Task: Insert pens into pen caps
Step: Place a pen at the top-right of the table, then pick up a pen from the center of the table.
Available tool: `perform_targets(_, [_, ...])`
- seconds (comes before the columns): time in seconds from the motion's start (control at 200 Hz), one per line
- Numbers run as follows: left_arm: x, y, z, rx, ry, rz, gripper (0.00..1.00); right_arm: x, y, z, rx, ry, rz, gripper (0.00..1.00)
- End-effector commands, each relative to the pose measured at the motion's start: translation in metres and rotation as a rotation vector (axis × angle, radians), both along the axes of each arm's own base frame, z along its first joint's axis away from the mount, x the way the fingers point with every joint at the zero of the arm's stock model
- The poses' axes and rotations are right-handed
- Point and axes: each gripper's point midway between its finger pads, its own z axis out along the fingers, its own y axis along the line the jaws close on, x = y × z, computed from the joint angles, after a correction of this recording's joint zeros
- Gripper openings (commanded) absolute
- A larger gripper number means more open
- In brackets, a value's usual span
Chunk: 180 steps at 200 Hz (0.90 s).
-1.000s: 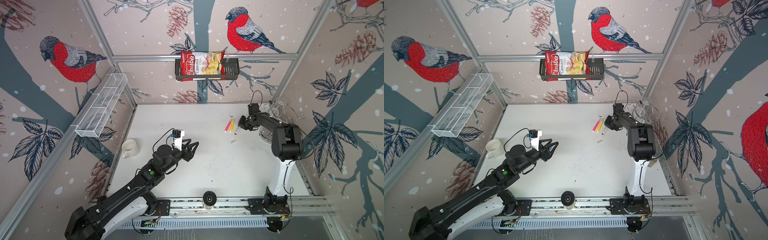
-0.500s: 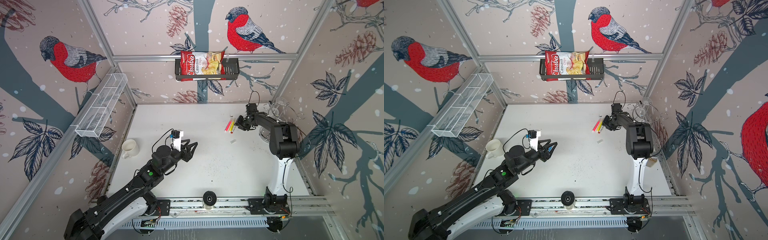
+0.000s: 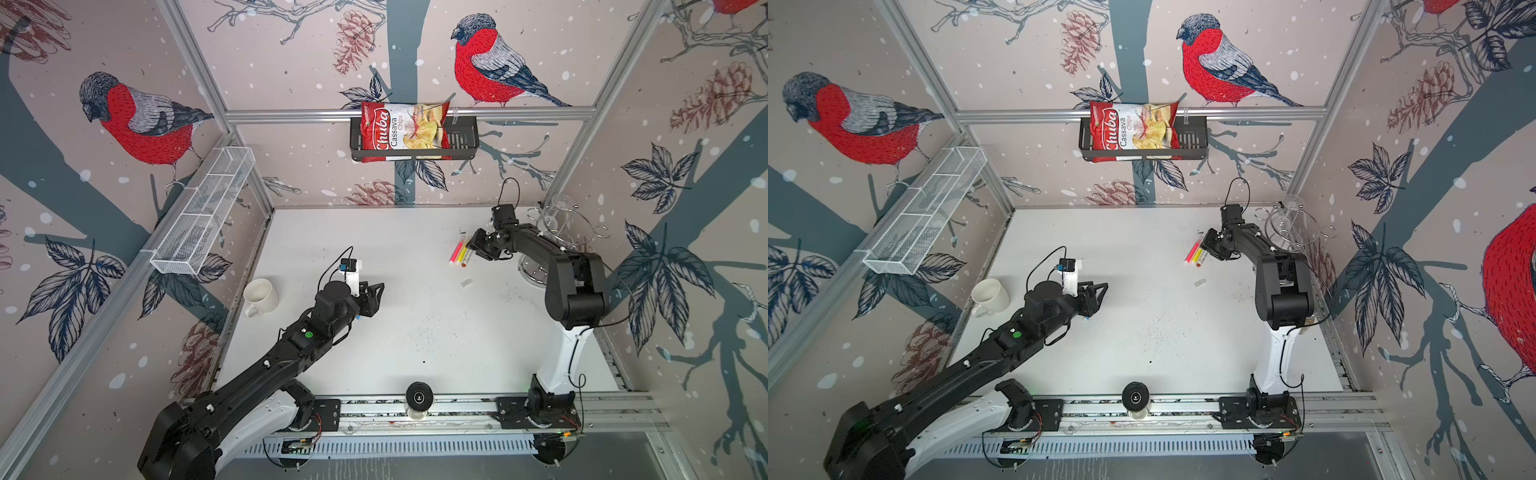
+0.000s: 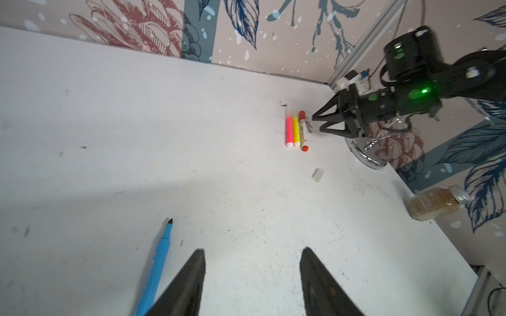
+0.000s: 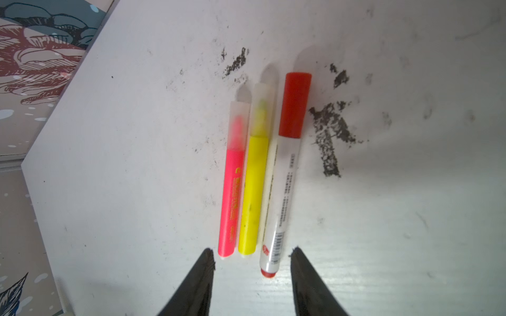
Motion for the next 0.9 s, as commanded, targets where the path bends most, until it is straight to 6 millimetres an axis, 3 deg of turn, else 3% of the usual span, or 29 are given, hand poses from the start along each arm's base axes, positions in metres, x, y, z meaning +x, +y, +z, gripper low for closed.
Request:
perform_targets(0.0, [0.009, 0.01, -0.015, 0.041, 0.057, 0.058, 0.57, -0.004, 0.001, 0.008, -0.009, -0.034, 0.016, 0.47])
perform_targets(0.23, [0.021, 0.023, -0.046, 0.094, 0.151, 0.117, 0.57, -0.02, -0.001, 0.006, -0.032, -0.04, 0.038, 0.47])
perform_targets(0.68, [0.026, 0.04, -0.093, 0.18, 0.268, 0.184, 0.56, -0.036, -0.004, 0.003, -0.034, -0.045, 0.053, 0.48])
perform_targets(0.896, [0.027, 0.037, -0.112, 0.212, 0.32, 0.175, 0.56, -0.048, -0.002, 0.001, -0.012, -0.053, 0.055, 0.47])
